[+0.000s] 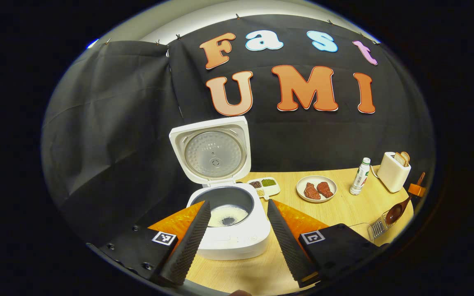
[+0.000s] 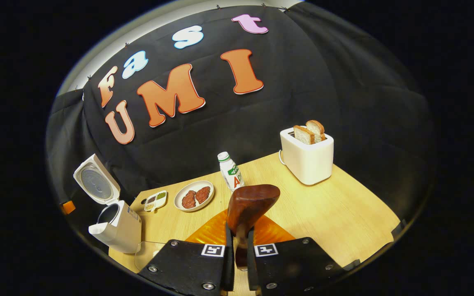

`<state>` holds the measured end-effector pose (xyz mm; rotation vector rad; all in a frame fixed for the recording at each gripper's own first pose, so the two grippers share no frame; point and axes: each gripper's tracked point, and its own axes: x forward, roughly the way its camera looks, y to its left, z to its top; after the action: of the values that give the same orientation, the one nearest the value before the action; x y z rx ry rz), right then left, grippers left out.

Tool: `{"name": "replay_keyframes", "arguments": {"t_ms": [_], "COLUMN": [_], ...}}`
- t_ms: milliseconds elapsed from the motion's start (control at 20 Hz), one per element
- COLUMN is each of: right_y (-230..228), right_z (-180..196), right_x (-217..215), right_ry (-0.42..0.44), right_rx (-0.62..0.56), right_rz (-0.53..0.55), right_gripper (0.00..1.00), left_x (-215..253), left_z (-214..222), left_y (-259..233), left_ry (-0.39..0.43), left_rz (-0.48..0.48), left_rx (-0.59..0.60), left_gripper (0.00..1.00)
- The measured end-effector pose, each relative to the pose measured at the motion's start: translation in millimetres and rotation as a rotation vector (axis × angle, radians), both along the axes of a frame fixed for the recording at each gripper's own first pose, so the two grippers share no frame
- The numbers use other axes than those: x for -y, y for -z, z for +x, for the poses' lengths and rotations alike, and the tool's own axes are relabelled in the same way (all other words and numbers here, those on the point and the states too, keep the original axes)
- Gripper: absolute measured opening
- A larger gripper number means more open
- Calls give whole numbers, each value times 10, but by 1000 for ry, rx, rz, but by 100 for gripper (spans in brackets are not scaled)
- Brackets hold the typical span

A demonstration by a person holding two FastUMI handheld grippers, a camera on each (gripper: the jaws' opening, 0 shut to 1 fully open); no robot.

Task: Close the left gripper, press the button to open the rice cooker; take a wooden spoon from the chopstick holder with the right hand, scoop a spoonful of rice and pour it into the rice cooker, then put the wooden spoon back into the chopstick holder.

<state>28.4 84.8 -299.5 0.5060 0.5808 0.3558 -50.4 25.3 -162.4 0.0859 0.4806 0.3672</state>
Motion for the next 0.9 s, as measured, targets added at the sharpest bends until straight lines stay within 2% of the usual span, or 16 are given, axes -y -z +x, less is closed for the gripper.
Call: {"name": "replay_keyframes", "arguments": {"t_ms": [100, 350, 500, 550, 750, 800, 850, 900], "right_y": [80, 339, 421, 495, 687, 713, 692, 685], "right_z": [23, 21, 38, 47, 9, -39, -33, -21], "right_x": [-5, -29, -16, -22, -27, -29, -1, 48], "right_ry": [3, -9, 8, 15, 12, 8, 21, 43], "right_rx": [-8, -47, -71, -81, -133, -169, -191, -210], "right_rz": [12, 11, 60, 66, 49, 64, 94, 108], "right_gripper": [13, 17, 17, 19, 21, 14, 27, 32], "left_x": [5, -22, -24, -15, 23, 38, 64, 94], "left_z": [-26, -73, -74, -61, 21, 44, 79, 102], "left_y": [-5, -25, -29, -35, -102, -97, -85, -68], "left_ry": [-5, -14, -15, -10, 23, 31, 44, 54], "left_rz": [-3, 7, 2, 1, 16, 11, -1, -7], "left_rx": [-4, -4, -5, -5, 5, 5, 5, 4], "left_gripper": [94, 92, 92, 94, 92, 94, 94, 94]}}
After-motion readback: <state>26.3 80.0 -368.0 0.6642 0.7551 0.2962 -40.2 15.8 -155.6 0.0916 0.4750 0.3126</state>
